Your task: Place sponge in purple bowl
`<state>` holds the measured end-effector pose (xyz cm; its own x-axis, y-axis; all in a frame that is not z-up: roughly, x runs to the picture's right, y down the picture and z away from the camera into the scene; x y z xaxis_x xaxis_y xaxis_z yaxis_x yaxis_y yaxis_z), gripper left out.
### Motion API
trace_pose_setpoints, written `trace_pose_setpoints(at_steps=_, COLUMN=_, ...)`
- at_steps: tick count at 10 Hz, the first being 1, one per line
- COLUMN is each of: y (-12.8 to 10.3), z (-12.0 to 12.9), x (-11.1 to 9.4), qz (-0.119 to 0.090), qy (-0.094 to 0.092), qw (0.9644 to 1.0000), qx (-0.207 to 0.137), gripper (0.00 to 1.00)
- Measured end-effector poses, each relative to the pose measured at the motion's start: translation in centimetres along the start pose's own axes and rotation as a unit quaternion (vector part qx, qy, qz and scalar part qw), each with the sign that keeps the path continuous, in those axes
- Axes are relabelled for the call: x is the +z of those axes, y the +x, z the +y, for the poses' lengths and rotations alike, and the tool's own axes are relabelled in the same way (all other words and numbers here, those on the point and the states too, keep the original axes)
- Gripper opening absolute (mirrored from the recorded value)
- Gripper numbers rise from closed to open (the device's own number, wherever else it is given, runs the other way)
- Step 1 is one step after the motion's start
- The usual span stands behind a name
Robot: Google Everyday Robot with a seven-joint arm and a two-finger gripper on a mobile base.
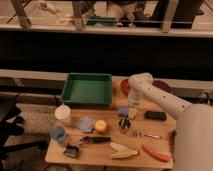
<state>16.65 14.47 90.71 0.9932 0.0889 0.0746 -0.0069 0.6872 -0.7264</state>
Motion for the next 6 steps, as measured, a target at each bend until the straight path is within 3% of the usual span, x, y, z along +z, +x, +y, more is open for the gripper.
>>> trace_pose_setpoints(at_steps=2, y=0.02, z=0.06, x=0.01, qz=0.000, qy=-0.001, qw=1.0000, qx=0.000, gripper=0.77)
trace_pose_setpoints(at_steps=6, y=0.36, z=0.03, x=0.09, qz=-0.002, qy=-0.001, qw=1.0000, qx=0.002, gripper=0.80)
